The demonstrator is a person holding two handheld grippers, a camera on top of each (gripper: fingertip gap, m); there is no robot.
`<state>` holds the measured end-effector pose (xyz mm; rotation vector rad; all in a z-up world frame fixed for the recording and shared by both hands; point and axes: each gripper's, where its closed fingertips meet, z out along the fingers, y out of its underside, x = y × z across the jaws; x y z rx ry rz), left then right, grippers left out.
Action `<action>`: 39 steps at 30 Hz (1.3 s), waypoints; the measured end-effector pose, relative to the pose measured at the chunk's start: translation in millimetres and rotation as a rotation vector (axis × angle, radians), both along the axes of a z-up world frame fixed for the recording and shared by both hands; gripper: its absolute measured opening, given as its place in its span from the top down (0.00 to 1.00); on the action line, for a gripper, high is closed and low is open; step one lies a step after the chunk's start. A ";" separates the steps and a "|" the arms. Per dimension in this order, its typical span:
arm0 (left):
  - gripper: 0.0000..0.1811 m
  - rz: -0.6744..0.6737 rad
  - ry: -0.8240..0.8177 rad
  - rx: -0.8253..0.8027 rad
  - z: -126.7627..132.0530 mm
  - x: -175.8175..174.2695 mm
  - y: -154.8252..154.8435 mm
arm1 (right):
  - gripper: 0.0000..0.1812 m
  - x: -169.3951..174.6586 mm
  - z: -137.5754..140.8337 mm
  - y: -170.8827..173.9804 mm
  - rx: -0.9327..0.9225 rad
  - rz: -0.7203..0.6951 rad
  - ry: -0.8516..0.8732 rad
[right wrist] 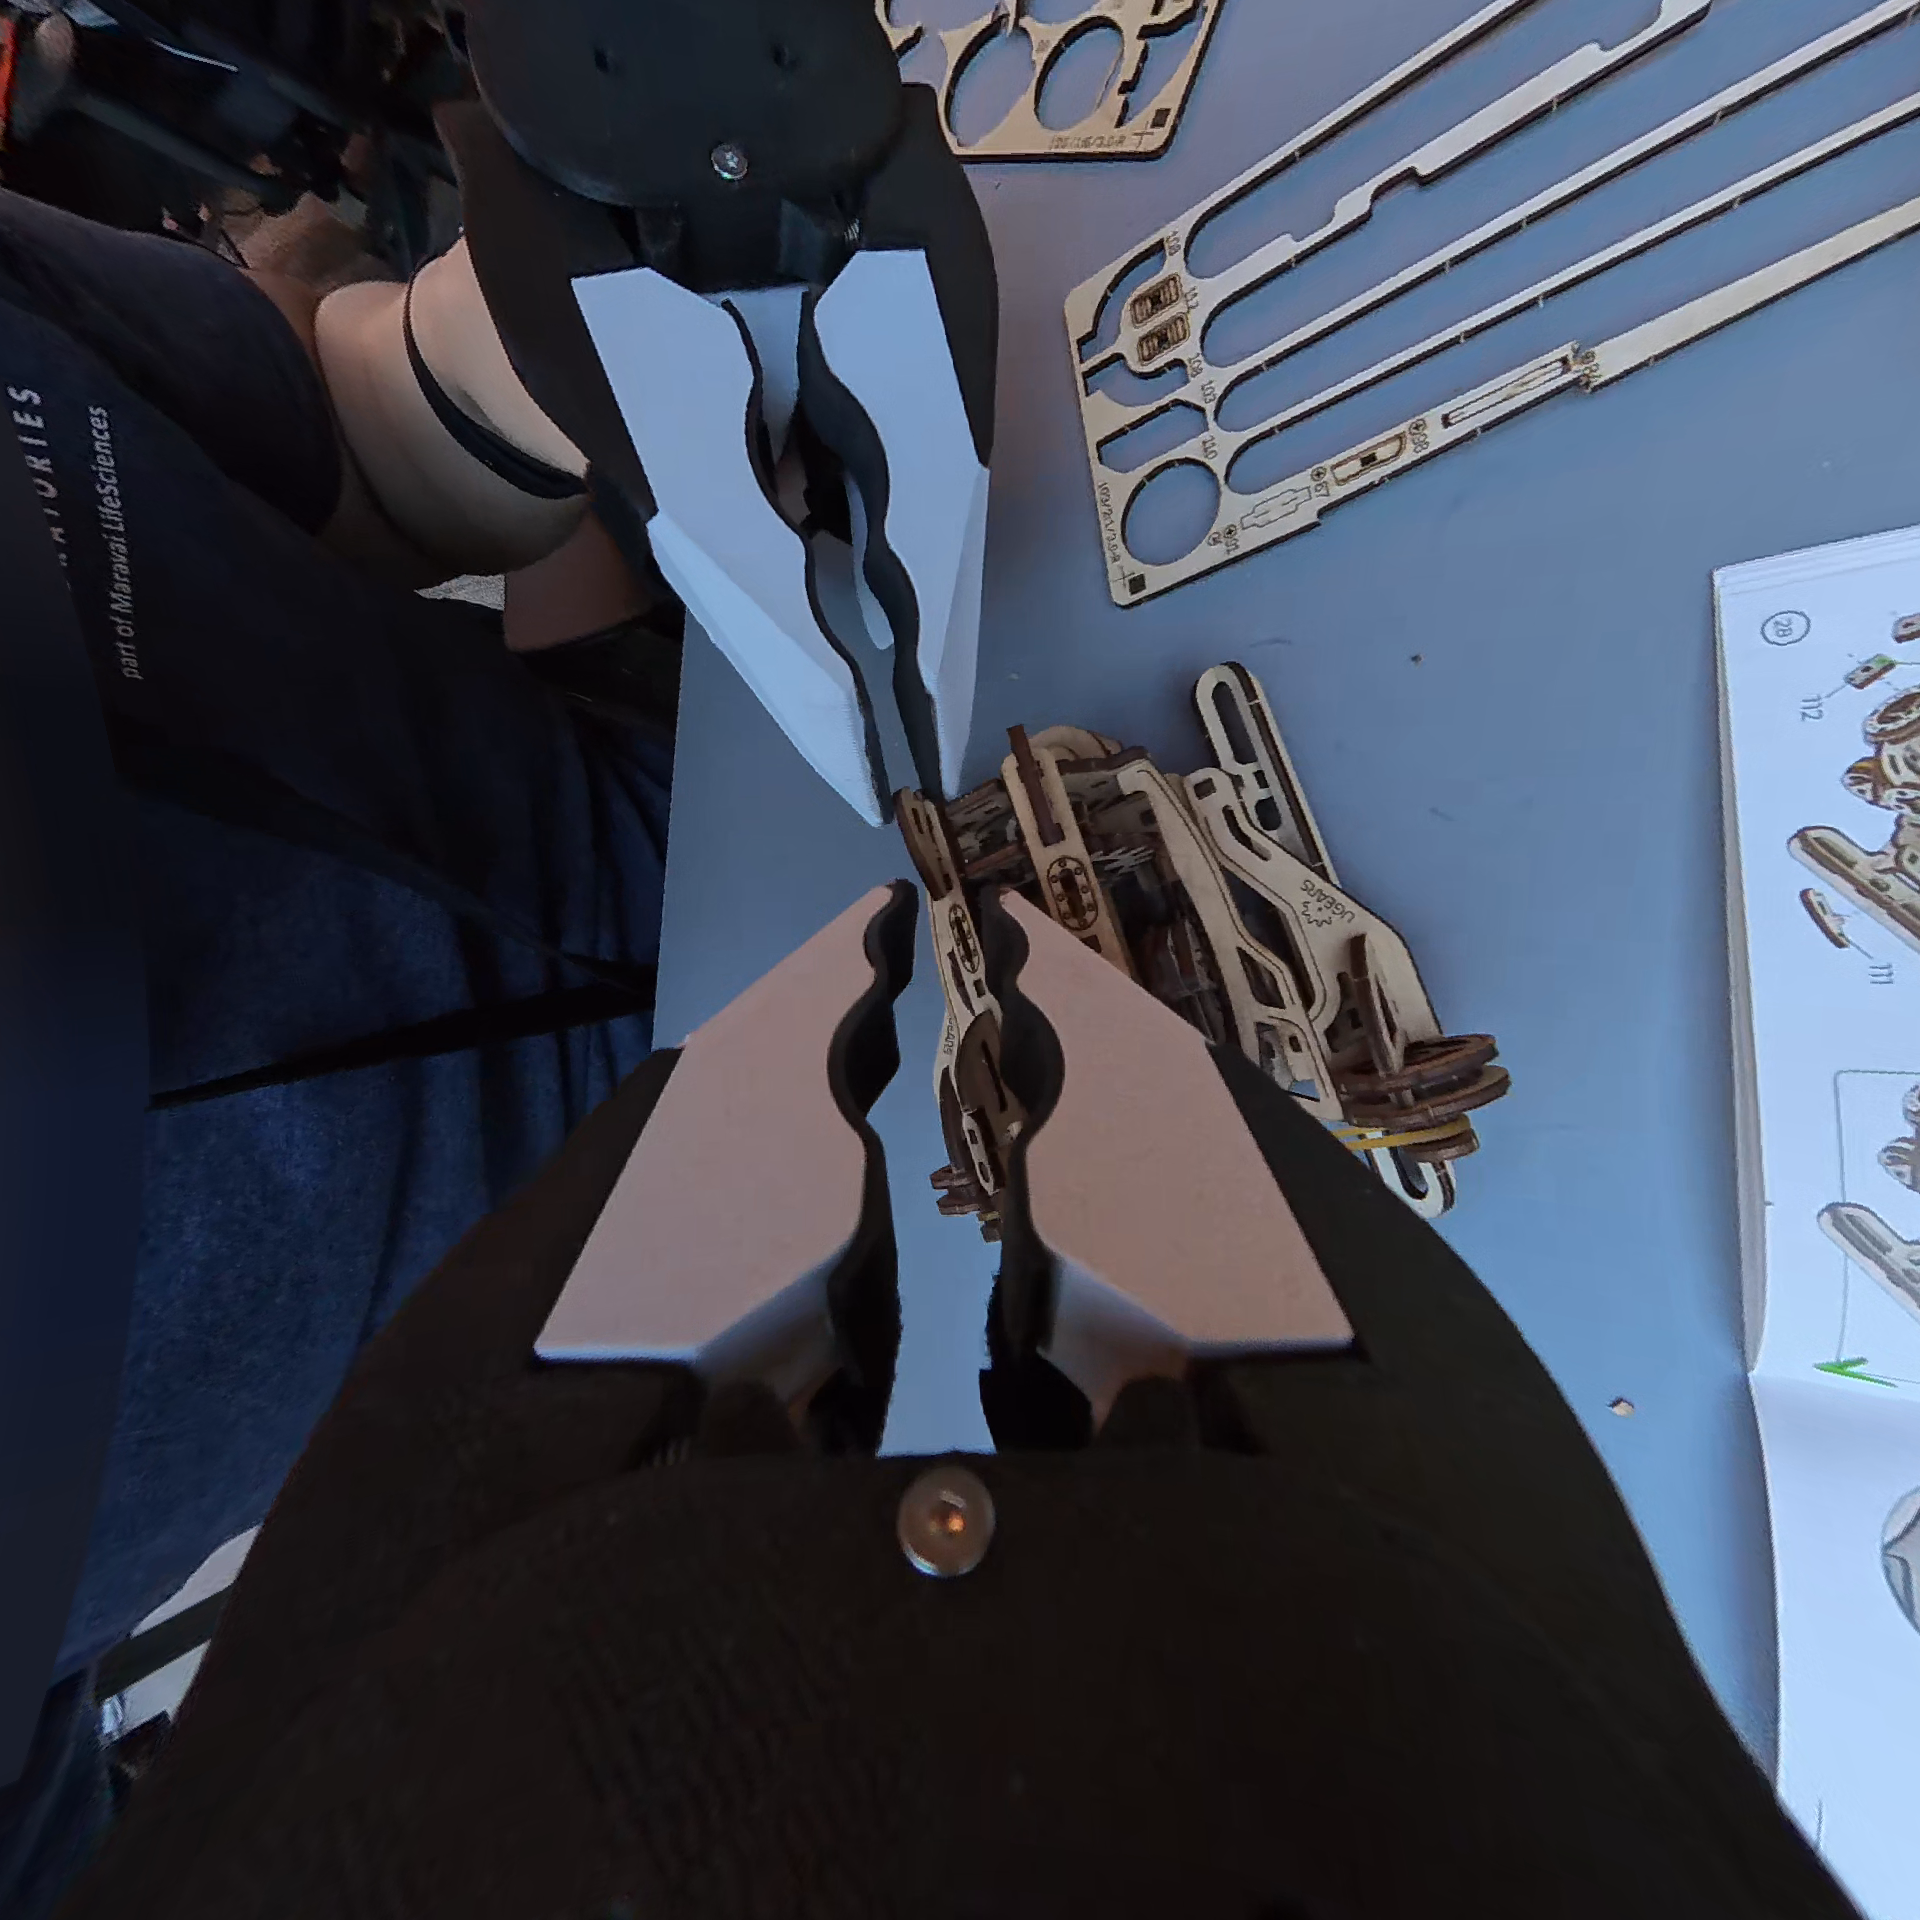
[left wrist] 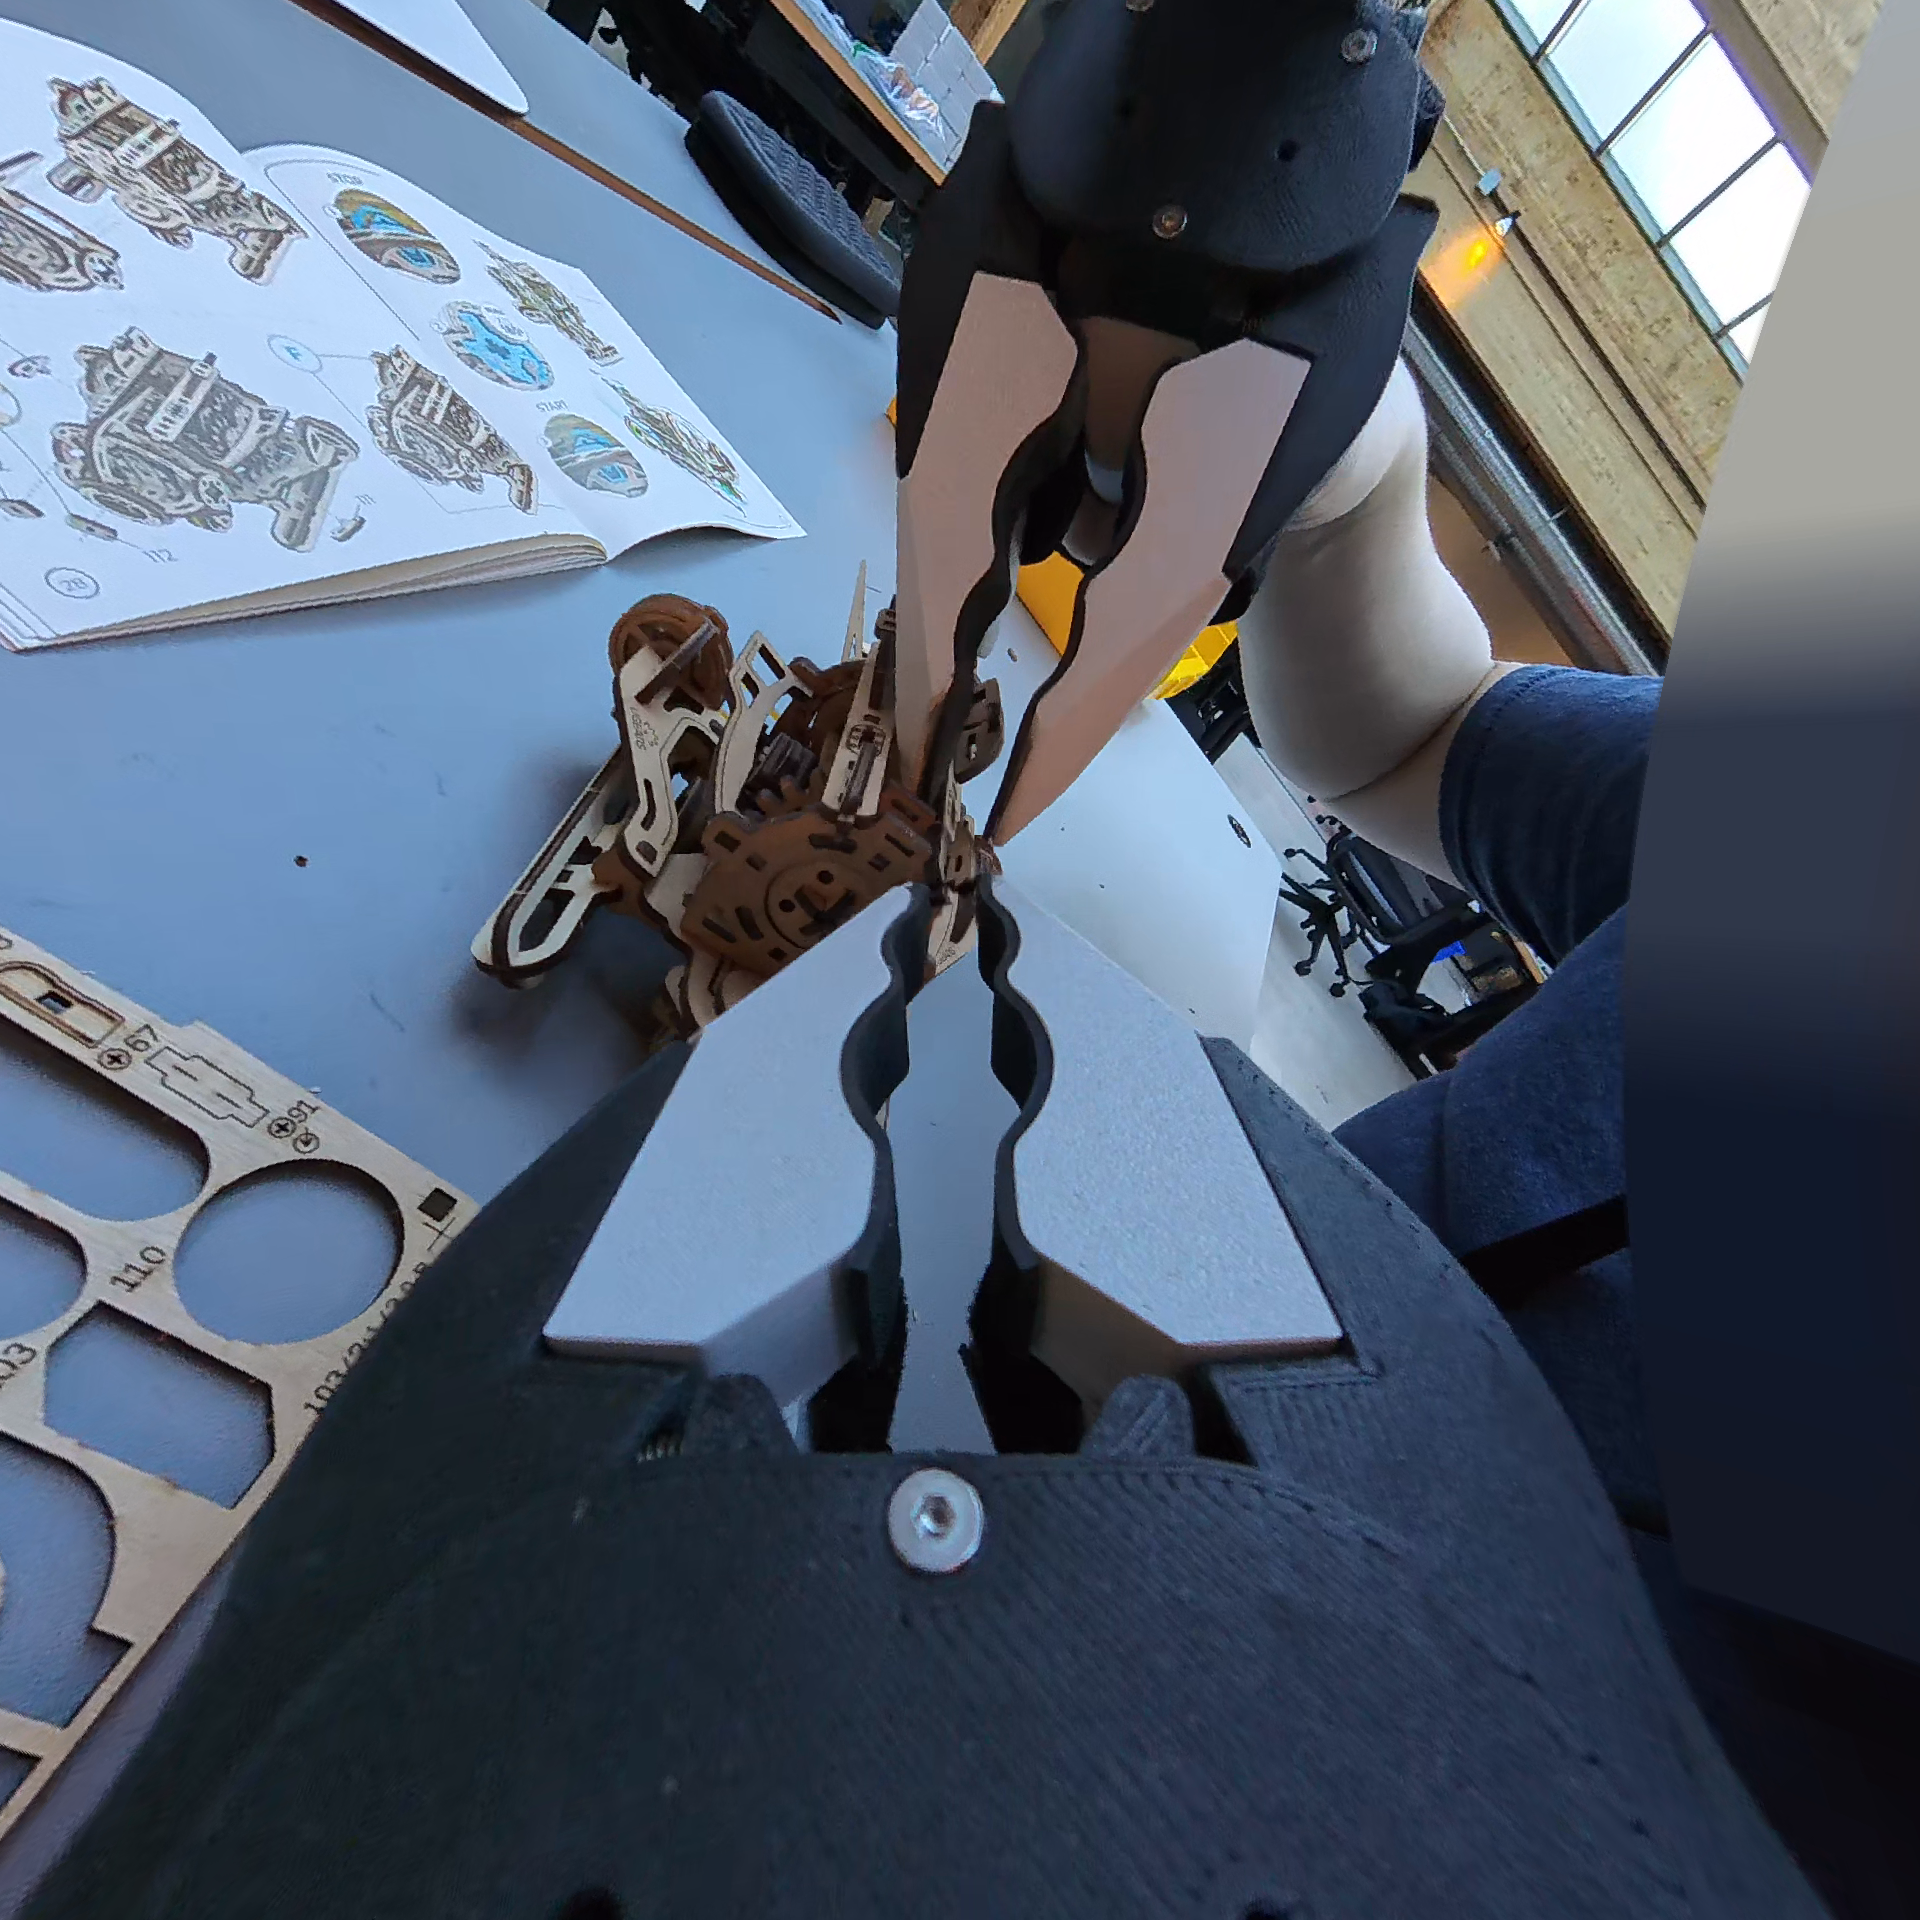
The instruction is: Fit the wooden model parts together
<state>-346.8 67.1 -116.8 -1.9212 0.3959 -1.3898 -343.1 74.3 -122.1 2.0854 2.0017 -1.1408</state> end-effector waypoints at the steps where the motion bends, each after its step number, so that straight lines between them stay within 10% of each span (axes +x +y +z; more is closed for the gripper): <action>1: 0.96 -0.003 -0.014 -0.009 0.6 -0.2 -0.4 | 0.94 0.2 -0.1 0.5 0.000 0.000 0.002; 18: 0.95 0.025 -0.119 -0.086 0.6 -4.1 -1.5 | 0.93 6.2 7.6 8.1 0.236 0.032 -0.057; 31: 0.91 0.096 -0.172 -0.140 -0.9 -9.7 0.4 | 1.00 1.9 23.0 2.6 0.767 0.007 0.512; 39: 0.90 0.106 -0.212 -0.149 2.8 -7.8 2.7 | 0.97 -5.2 19.2 -2.4 0.890 0.151 0.415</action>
